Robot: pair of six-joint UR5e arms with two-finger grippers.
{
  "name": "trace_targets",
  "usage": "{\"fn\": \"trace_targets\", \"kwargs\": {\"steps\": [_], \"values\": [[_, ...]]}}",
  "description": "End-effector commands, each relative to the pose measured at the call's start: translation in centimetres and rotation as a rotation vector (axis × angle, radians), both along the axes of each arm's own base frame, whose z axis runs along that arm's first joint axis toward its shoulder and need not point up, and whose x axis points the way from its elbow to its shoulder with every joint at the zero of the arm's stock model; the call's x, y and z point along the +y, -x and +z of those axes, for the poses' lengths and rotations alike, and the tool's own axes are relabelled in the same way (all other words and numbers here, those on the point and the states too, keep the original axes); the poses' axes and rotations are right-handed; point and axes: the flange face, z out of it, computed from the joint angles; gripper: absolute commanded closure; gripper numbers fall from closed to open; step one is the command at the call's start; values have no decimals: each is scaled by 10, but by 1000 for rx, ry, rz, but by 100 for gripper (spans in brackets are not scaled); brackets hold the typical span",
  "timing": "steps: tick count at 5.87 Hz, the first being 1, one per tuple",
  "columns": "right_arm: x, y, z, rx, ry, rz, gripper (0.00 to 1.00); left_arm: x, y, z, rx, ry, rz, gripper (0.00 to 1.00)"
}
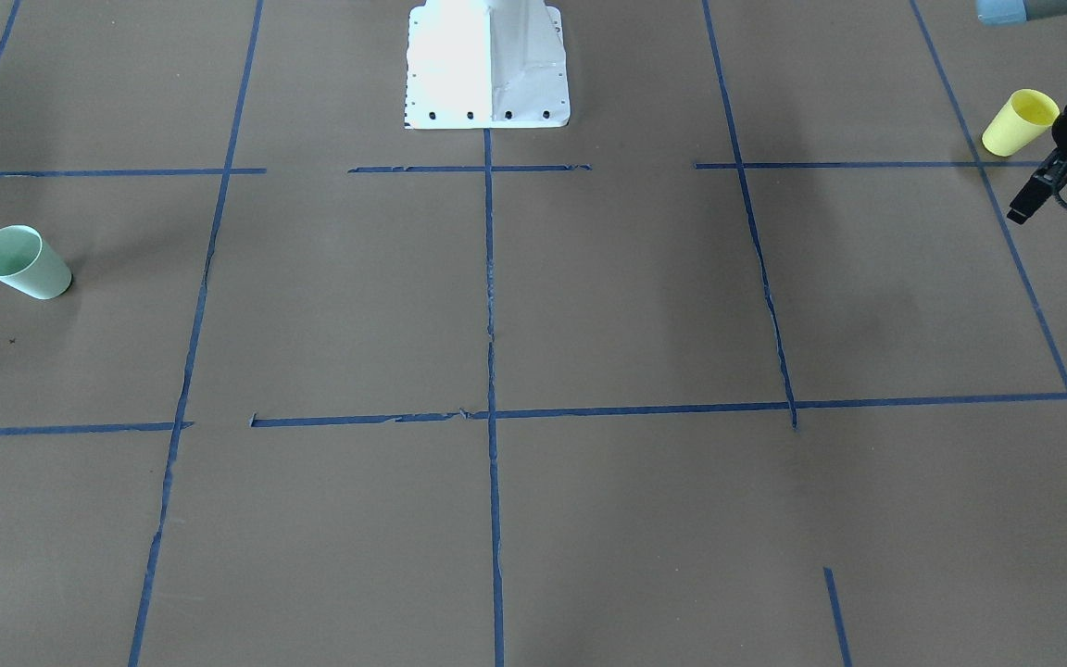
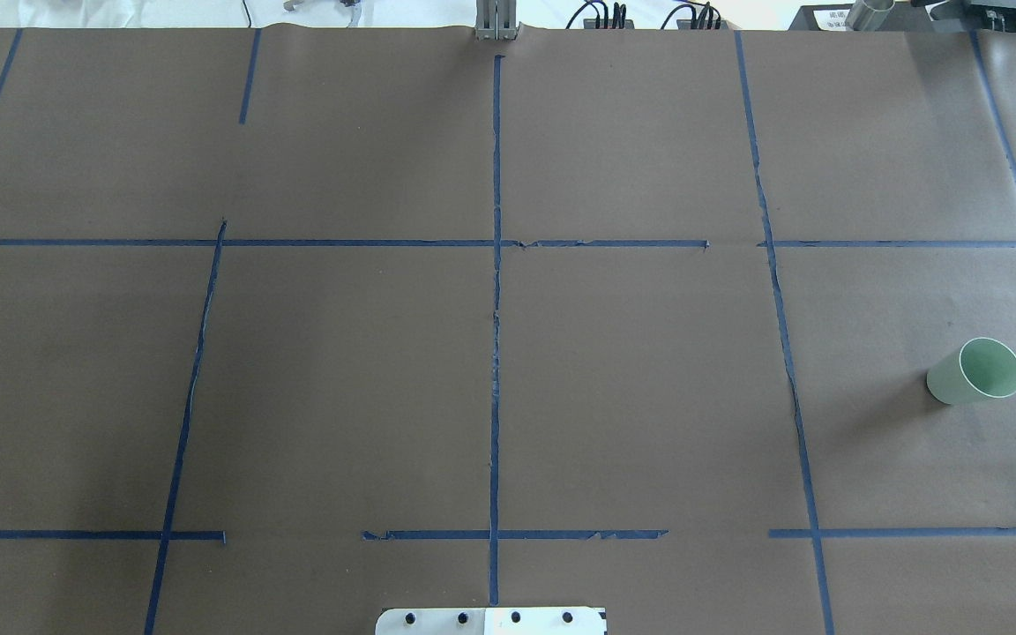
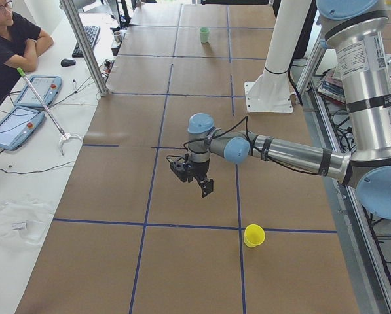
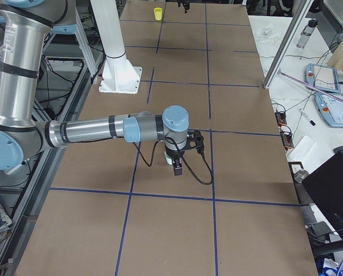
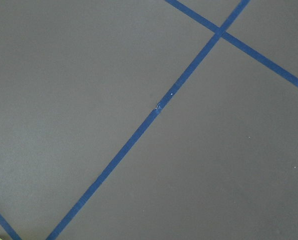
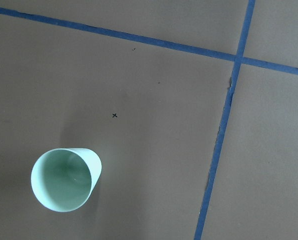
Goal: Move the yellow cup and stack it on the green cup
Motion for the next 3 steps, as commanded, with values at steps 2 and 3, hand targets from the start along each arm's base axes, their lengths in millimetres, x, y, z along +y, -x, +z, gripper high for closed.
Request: {"fn": "trace_targets", "kwargs": {"steps": [2,3], "values": [[0,-1,0,8,-6,-4,0,33,-15,46,-220,164,-209,0],[0,1,0,9,-7,-8,0,40,-23,57,-350,207,-275,0]]}}
